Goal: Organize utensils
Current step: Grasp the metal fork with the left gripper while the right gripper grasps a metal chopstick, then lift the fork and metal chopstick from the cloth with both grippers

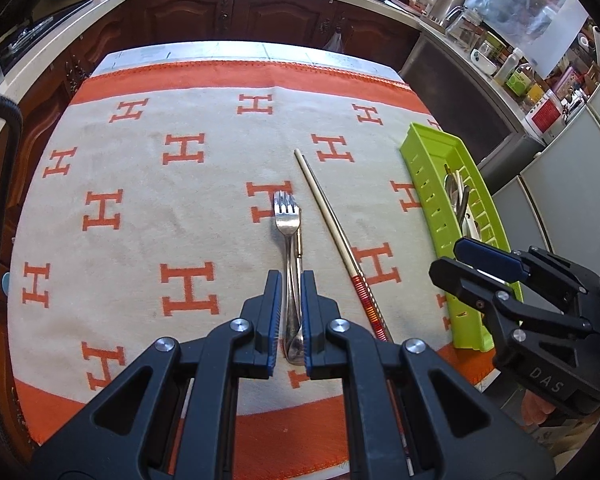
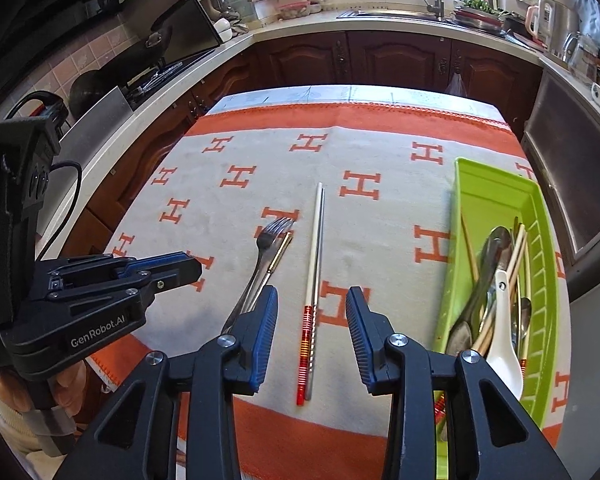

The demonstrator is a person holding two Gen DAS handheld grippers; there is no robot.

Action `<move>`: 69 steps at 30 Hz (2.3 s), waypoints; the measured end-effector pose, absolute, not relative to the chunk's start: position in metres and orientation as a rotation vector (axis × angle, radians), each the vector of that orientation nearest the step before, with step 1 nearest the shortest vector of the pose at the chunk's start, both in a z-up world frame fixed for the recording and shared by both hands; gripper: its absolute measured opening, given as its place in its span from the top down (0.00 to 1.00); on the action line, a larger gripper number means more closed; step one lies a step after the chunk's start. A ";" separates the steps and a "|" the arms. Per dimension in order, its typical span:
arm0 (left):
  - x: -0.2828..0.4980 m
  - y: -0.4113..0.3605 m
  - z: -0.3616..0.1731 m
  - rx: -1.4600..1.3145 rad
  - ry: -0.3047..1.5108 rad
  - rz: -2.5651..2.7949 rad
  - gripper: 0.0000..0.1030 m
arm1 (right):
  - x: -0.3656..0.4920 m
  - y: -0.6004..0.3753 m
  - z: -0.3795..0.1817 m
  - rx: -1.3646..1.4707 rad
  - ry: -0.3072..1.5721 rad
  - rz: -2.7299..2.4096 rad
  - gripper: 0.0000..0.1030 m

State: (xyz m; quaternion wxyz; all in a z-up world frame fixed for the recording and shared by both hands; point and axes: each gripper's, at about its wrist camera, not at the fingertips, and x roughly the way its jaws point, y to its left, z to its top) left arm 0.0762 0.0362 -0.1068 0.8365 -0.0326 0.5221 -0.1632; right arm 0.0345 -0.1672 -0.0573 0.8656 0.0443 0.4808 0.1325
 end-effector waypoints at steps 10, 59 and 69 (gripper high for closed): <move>0.101 0.057 -0.140 -0.208 1.169 -0.370 0.95 | 0.062 -0.159 -0.089 0.103 1.067 0.279 0.65; 0.154 0.036 -0.212 -0.455 1.172 -0.457 0.90 | 0.112 -0.128 -0.163 -0.027 1.197 0.266 0.86; 0.147 0.045 -0.204 -0.445 1.155 -0.434 0.99 | 0.127 -0.127 -0.164 0.001 1.170 0.233 0.95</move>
